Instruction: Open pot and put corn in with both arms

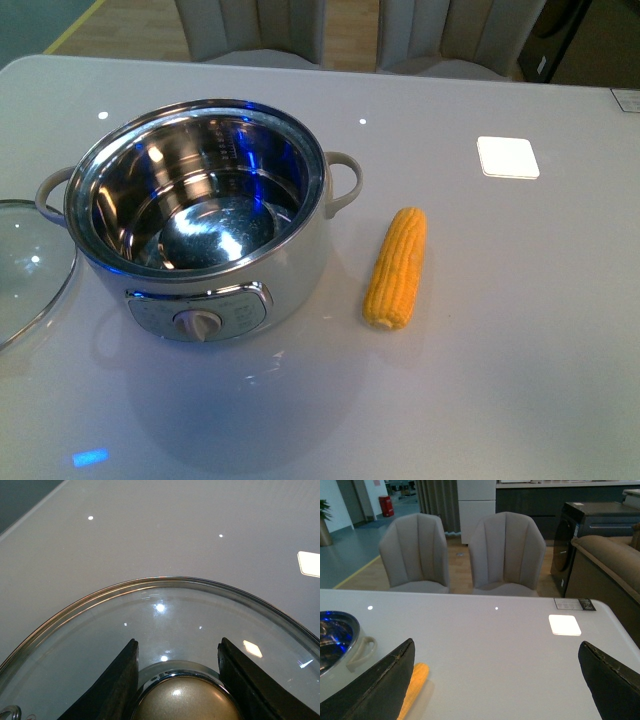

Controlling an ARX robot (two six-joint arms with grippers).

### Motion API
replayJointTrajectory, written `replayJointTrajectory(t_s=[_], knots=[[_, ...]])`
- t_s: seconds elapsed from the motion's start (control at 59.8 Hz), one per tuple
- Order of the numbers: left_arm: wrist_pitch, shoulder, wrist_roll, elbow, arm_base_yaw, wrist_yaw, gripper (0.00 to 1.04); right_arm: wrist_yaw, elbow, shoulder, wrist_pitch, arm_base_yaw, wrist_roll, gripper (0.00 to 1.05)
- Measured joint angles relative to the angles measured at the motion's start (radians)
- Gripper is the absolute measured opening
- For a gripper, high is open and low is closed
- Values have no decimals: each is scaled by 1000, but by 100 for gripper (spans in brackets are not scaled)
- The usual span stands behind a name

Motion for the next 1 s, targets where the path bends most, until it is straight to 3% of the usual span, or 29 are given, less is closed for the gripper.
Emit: replayJointTrajectory(t_s=[0.167,0.318,0.602,1.003], knots=[[7,9,-1,2,0,0,42,0,0,0,0,0,0,96],[7,11,16,3,-5,-25,55,0,0,0,0,0,0,96],[5,-5,20,-16,-8,-47,99,0,0,0,0,0,0,96],[-77,-361,16,-241,5,-12,98,0,0,0,0,0,0,96]])
